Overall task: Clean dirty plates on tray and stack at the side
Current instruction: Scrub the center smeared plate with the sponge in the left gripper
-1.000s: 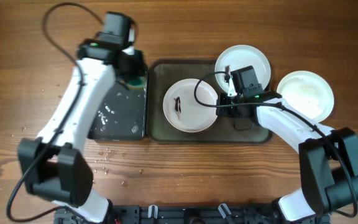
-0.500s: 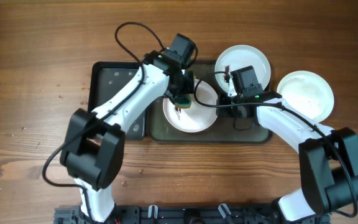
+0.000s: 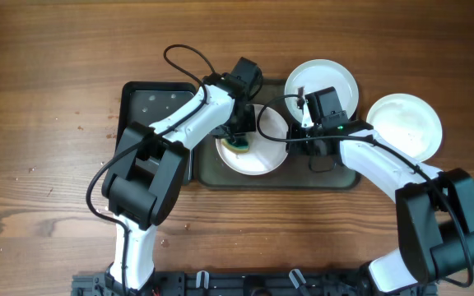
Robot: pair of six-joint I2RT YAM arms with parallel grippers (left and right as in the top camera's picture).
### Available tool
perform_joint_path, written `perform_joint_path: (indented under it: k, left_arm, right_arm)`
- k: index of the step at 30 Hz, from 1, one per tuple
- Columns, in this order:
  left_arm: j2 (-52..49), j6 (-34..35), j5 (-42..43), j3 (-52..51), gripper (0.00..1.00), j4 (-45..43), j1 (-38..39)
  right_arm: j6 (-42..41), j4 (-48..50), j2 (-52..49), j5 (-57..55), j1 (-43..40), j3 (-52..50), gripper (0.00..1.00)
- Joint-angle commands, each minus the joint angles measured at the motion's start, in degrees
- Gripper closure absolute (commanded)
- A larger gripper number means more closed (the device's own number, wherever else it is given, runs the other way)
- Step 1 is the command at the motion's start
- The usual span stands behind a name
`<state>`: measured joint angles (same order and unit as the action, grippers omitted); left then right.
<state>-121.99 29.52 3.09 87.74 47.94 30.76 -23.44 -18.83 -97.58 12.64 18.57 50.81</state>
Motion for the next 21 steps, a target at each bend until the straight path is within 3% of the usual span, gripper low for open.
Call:
perform_joint_path:
  k: [1,5,8,9,11,13,17,21]
  left_arm:
    - [-4.3,0.1,3.8,0.2,0.96,-0.8,-0.2]
    - [-4.5,-2.3,5.0,0.2,0.96,-1.7,-0.1]
    - [-4.5,-2.3,4.3,0.2,0.89,-1.1,-0.1]
    - [-4.5,-2.3,4.3,0.2,0.83,-0.8,-0.1]
    - [-4.4,-2.3,4.3,0.2,0.82,-0.6,-0.1]
    - [-3.2,-3.2,4.3,0.3,0.84,-0.6,-0.2]
    - [2.6,-3.6,0.4,0.4,0.78,-0.4,-0.1]
    - [4.3,-3.6,-0.1,0.3,0.56,1.7,-0.1]
  right_arm:
    - [1.0,-0.1,-0.9,0.9,-0.1,0.3,0.96]
    - [1.0,-0.1,-0.9,0.9,-0.1,0.3,0.96]
    - [1.0,-0.3,-0.9,0.9,-0.1,0.3,0.96]
    - [1.0,-0.3,-0.9,0.9,-0.1,0.3,0.96]
    - [1.0,-0.2,-0.9,0.9,-0.1,0.3,0.95]
    - [1.0,-0.2,-0.9,0.9,-0.1,0.3,0.95]
    - [1.0,-0.2,-0.9,0.7,-0.1,0.3,0.95]
    - [1.0,-0.2,-0.9,0.7,-0.1,0.3,0.95]
